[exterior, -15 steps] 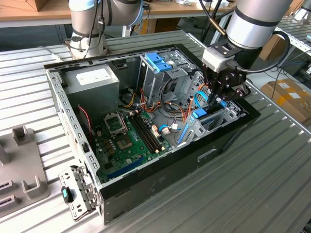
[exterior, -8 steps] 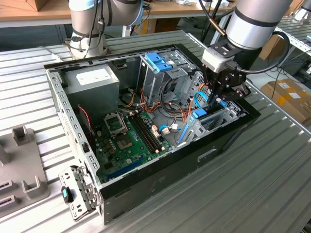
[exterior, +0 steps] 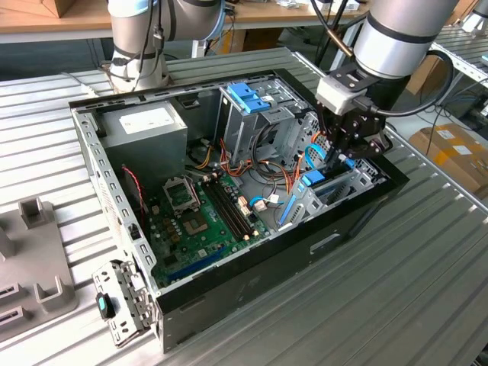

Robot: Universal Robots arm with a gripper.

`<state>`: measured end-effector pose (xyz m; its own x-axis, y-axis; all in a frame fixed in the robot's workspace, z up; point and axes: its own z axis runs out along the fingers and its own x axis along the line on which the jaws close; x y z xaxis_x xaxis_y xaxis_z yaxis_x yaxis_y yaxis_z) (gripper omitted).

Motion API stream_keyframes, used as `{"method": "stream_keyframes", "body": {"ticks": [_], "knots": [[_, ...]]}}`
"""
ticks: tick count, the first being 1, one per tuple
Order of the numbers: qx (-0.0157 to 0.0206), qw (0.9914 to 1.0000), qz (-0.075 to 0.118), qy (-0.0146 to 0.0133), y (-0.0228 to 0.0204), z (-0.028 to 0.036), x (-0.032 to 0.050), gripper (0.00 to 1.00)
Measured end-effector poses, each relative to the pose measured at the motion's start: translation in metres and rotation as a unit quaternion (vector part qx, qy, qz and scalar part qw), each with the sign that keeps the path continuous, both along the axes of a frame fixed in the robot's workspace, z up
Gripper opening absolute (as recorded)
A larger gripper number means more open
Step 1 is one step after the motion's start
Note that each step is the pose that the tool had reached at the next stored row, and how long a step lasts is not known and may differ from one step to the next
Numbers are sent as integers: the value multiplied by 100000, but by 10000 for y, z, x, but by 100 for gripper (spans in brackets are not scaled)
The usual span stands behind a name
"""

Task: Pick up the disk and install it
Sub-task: 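Insert the first disk wire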

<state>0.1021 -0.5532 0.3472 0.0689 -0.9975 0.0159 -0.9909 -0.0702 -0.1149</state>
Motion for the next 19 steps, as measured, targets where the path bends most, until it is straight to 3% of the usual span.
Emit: {"method": "stream_keyframes", "body": {"ticks": [6, 19], "knots": [[-7, 100000, 57, -45, 0, -45, -2, 16], [0, 100000, 60, -45, 0, -65, -3, 16]]}}
